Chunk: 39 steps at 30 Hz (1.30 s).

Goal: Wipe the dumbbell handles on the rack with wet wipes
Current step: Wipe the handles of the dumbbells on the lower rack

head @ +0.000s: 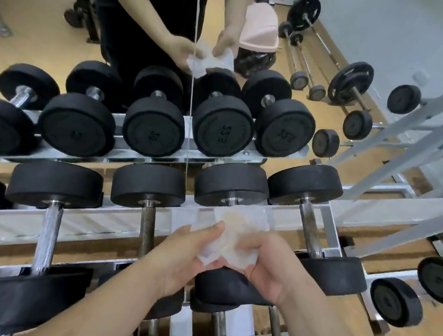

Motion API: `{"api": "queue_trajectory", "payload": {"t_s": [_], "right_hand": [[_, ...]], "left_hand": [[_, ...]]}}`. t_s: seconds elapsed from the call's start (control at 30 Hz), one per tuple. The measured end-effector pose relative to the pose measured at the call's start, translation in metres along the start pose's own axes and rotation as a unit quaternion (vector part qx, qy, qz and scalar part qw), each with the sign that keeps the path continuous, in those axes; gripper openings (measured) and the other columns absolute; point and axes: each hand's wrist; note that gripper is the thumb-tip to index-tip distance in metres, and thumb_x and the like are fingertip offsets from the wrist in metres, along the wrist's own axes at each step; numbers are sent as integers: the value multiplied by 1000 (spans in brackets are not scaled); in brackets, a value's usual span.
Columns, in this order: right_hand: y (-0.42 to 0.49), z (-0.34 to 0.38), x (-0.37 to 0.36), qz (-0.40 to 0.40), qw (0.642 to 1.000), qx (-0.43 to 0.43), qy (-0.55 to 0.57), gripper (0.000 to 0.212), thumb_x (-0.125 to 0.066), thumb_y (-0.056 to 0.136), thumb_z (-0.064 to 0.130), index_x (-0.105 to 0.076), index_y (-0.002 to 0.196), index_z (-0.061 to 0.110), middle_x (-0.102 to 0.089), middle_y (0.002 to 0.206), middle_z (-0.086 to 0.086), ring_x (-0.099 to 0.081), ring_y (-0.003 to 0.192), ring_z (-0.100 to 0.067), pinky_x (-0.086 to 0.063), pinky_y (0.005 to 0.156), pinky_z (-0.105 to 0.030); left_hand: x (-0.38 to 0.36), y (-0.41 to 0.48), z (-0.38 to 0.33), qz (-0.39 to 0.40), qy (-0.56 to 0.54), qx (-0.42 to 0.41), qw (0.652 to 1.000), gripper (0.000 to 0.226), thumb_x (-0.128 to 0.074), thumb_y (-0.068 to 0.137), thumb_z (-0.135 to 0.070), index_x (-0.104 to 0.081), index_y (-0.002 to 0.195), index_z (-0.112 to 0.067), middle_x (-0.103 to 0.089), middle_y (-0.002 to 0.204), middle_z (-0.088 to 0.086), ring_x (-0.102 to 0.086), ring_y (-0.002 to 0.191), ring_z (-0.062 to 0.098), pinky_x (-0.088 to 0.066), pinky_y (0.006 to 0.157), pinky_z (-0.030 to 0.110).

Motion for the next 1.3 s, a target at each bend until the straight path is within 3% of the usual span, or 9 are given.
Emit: {"api": "queue_trajectory", "payload": {"t_s": [0.13,0.27,0.43,0.5,0.67,0.77,1.0,1.17,1.3], "right_hand": [[12,1,16,-114,992,25,-51,37,-53,95,-3,-64,129,5,-75,116,-21,-72,109,-41,-64,82,-47],[26,-3,35,-229,957,83,-158,17,-54,104,27,-67,111,20,-77,99,-9,-72,101,-28,-57,87,-40],[40,-46,39,-256,778,147,-555,23,-44,105,37,-64,116,34,-70,99,9,-59,87,-12,-44,76,-28],[43,-47,41,-282,771,157,-550,28,-45,104,32,-61,127,36,-70,99,6,-61,91,-18,-42,77,-33],[50,-52,45,-290,781,134,-537,33,-44,101,29,-62,128,34,-72,100,5,-64,95,-21,-52,85,-38],[50,-52,44,-292,783,123,-536,32,-45,100,29,-63,126,35,-71,98,4,-63,93,-20,-52,84,-39],[50,-51,42,-297,771,113,-552,29,-46,100,28,-65,121,32,-71,99,5,-62,94,-19,-48,79,-35],[48,-51,41,-307,780,117,-533,30,-45,102,27,-63,126,31,-70,98,5,-61,94,-18,-50,85,-38],[52,-52,40,-313,780,108,-531,32,-44,102,26,-63,128,32,-70,104,5,-61,99,-18,-50,87,-38]], "left_hand": [[15,12,-8,-51,-54,3,997,34,-63,102,-25,-65,130,-7,-76,115,16,-75,97,27,-62,72,39],[27,23,-10,-148,102,-46,983,39,-60,102,-46,-61,131,-20,-71,123,1,-68,112,23,-46,109,48],[17,45,10,-187,391,-234,870,42,-41,107,-48,-65,127,-21,-70,114,0,-63,107,12,-48,92,28],[12,62,19,-148,472,-323,807,48,-34,107,-52,-66,122,-20,-72,109,1,-66,107,15,-51,95,32],[39,124,30,21,832,-429,352,61,-38,93,-28,-50,151,-14,-45,160,9,-28,154,29,-16,124,48],[47,134,24,67,887,-385,246,71,-60,87,-29,-44,154,-13,-41,158,18,-32,148,41,-20,125,54],[49,139,29,96,863,-456,194,51,-48,98,-20,-53,146,-4,-52,147,18,-47,137,42,-31,120,56],[66,159,9,179,850,-455,198,77,-41,91,-13,-18,164,-12,-13,172,13,-5,160,29,-8,128,44],[66,166,11,112,848,-437,277,82,-40,93,-16,-2,165,-10,2,173,13,7,160,30,-11,129,47]]}}
Point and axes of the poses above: each hand's wrist, its own y-axis towards the middle knuckle, its own x-axis out of the back of the hand, z = x × y
